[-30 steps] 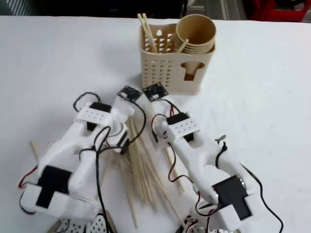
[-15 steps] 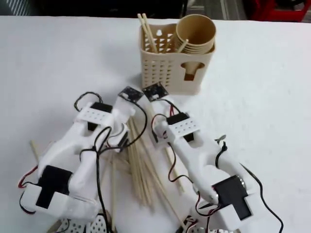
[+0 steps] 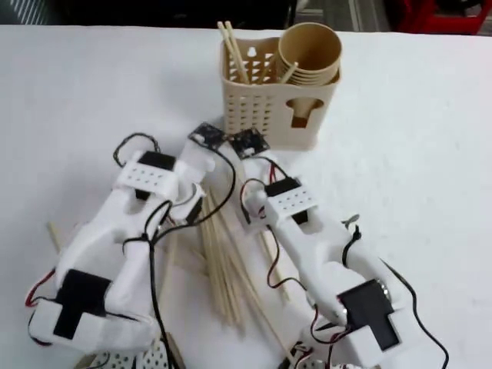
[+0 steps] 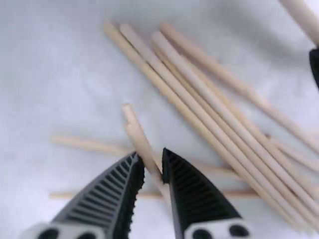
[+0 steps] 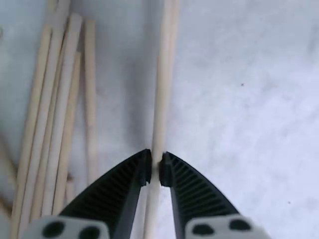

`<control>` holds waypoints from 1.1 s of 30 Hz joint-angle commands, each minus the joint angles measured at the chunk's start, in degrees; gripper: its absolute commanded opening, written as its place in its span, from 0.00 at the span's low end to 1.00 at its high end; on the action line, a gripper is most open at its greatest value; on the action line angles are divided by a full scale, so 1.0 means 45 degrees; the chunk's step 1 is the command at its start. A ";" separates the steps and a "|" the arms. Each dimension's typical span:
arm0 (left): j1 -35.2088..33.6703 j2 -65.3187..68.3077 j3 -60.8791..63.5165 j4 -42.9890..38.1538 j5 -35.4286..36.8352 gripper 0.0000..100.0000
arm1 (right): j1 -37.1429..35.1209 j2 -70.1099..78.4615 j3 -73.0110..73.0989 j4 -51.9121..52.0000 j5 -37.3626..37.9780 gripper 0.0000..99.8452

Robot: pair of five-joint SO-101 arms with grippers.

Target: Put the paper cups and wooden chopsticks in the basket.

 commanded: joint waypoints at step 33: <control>-0.0127 -0.1905 -1.2425 0.7463 -0.0371 0.02 | -0.0068 -0.4288 -0.1114 0.3233 0.0098 0.02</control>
